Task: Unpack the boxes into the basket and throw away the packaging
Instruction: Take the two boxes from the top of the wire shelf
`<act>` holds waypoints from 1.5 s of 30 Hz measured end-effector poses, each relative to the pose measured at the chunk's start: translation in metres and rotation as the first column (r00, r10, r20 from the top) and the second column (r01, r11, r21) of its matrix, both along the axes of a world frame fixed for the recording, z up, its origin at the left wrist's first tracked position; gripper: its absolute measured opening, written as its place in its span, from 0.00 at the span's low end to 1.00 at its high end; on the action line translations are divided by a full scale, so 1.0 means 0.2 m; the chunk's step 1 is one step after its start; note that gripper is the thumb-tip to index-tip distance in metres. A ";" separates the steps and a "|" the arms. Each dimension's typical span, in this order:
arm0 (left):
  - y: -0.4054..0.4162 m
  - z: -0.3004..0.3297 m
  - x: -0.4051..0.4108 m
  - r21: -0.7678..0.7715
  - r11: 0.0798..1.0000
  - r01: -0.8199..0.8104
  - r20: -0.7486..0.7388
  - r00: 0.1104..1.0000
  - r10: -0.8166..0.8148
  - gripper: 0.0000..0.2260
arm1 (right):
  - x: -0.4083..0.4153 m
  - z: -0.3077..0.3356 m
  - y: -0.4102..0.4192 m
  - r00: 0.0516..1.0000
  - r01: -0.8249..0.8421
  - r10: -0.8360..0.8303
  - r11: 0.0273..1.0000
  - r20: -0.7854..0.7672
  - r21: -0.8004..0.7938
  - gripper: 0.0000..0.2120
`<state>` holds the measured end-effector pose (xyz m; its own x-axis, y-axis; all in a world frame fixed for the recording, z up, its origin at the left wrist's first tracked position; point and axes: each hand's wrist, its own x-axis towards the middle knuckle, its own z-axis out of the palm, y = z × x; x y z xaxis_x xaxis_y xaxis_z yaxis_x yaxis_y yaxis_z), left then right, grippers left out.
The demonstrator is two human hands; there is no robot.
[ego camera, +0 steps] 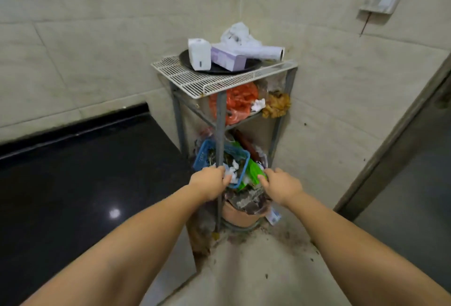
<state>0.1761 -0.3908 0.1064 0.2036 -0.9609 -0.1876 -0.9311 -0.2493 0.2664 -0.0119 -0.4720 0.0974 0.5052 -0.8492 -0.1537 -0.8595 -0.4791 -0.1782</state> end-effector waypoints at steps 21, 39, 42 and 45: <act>-1.70 0.73 0.82 -0.542 0.505 -0.672 -0.244 0.701 0.670 0.32 | 1.15 0.81 -1.79 0.941 -0.244 0.277 0.954 0.195 -0.176 0.32; -1.13 0.93 1.13 -0.718 0.148 -0.680 -0.462 0.624 0.630 0.18 | 1.52 0.91 -1.51 0.787 -0.353 0.395 0.918 0.475 -0.179 0.28; -0.67 0.89 1.27 -0.727 0.074 -0.682 -0.458 0.563 0.689 0.19 | 1.74 0.90 -1.20 0.703 -0.463 0.491 0.865 0.514 -0.192 0.28; -0.20 0.79 1.38 -0.704 0.026 -0.709 -0.433 0.459 0.775 0.19 | 1.96 0.84 -0.82 0.612 -0.581 0.593 0.786 0.524 -0.211 0.28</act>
